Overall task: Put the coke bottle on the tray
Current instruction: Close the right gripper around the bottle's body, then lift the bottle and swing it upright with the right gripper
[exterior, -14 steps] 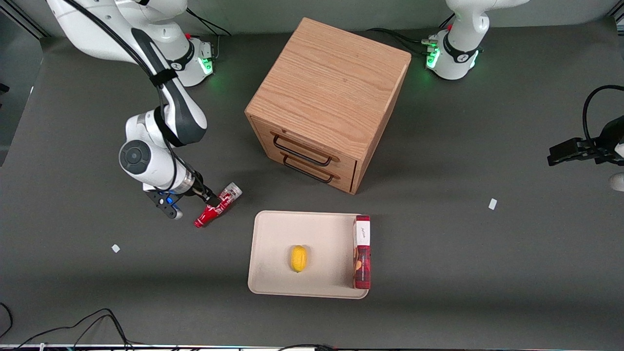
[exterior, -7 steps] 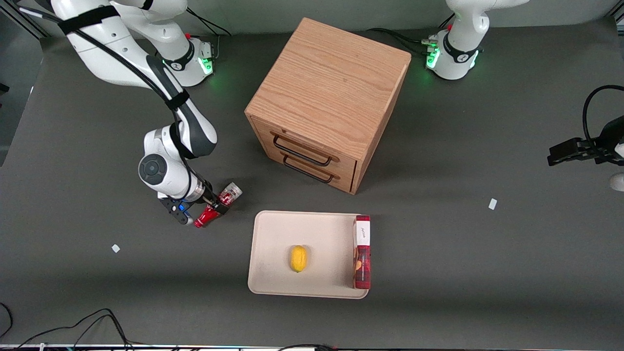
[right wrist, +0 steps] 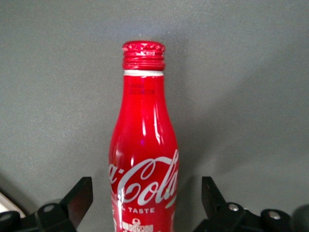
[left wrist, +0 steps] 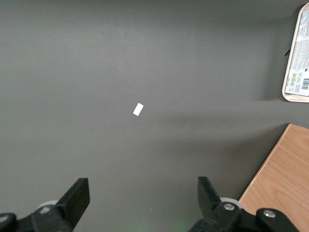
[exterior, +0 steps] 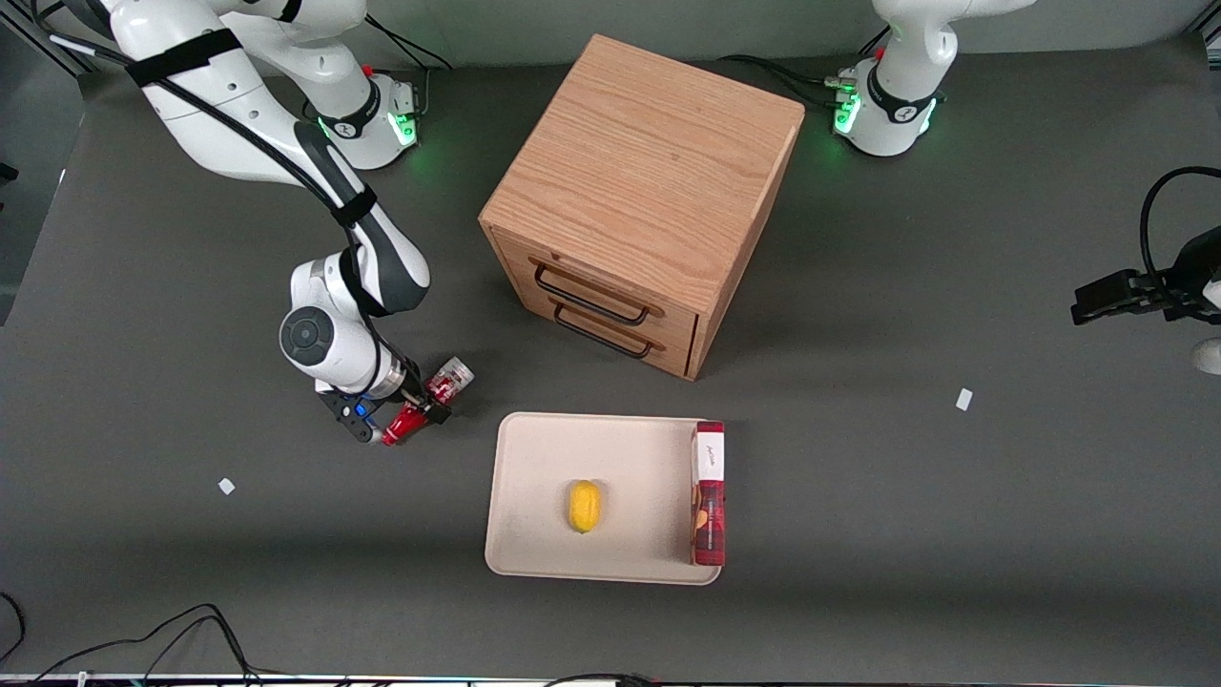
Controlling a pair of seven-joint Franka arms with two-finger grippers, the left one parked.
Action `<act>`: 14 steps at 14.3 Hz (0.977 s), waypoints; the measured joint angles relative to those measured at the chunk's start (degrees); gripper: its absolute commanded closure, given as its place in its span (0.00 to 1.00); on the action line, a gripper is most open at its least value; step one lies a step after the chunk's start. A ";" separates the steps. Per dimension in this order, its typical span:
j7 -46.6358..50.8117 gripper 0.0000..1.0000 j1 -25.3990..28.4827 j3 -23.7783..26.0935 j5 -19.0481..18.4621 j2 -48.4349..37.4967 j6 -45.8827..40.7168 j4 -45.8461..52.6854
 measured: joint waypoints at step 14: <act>-2.19 0.83 -0.51 -0.22 -0.15 -2.12 -4.59 2.87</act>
